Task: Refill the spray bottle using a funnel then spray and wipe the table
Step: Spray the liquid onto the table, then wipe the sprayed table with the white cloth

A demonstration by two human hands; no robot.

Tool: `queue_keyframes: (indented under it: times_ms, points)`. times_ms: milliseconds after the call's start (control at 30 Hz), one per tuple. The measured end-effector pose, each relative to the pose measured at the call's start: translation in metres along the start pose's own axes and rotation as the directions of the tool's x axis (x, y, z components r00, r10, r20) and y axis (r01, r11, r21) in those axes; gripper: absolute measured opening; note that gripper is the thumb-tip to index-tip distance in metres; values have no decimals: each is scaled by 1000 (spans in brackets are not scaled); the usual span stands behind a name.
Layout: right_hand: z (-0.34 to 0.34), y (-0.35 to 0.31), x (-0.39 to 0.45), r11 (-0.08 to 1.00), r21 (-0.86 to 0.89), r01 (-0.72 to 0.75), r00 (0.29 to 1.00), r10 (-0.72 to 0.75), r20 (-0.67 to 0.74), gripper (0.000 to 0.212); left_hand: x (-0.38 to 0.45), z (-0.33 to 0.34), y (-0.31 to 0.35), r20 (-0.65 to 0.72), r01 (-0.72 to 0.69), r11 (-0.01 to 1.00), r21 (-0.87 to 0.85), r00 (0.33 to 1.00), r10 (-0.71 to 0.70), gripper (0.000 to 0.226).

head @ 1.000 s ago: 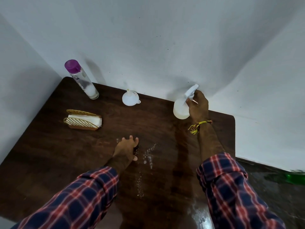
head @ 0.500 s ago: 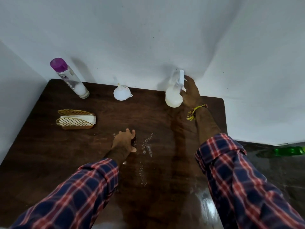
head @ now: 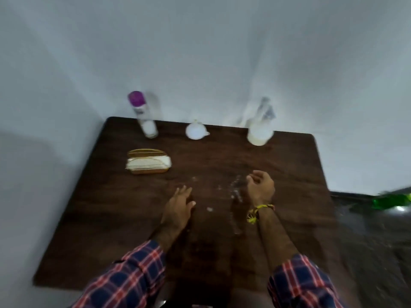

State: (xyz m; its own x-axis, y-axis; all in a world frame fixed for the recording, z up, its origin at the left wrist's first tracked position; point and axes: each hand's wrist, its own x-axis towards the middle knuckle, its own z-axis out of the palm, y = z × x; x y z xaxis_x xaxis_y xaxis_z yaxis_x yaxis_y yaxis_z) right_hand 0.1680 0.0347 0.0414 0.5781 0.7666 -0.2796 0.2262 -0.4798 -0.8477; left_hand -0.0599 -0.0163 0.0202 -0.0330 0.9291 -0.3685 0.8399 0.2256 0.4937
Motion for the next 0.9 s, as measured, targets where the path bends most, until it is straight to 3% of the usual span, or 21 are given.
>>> queue_keyframes:
  times_ms: [167, 300, 433, 767, 900]
  points:
    - [79, -33, -60, 995, -53, 87, 990, -81, 112, 21, -3, -47, -80, -50, 186, 982, 19, 982, -185, 62]
    - [135, -54, -80, 984, -107, 143, 975, -122, 187, 16, 10, -76, -132, 80, 303, 942, 142, 945, -316, 96]
    - [174, -66, -80, 972, -187, 139, 972, -98, 214, 14, 22, -77, -155, 246, 271, 933, 238, 912, -328, 111]
    - [239, -76, -51, 910, -357, 209, 946, -95, 311, 22, 33, -73, -162, 311, 251, 929, 273, 890, -332, 108]
    - [246, -73, -50, 894, -395, 210, 949, -89, 303, 11, 36, -77, -159, 347, 257, 930, 262, 874, -339, 109]
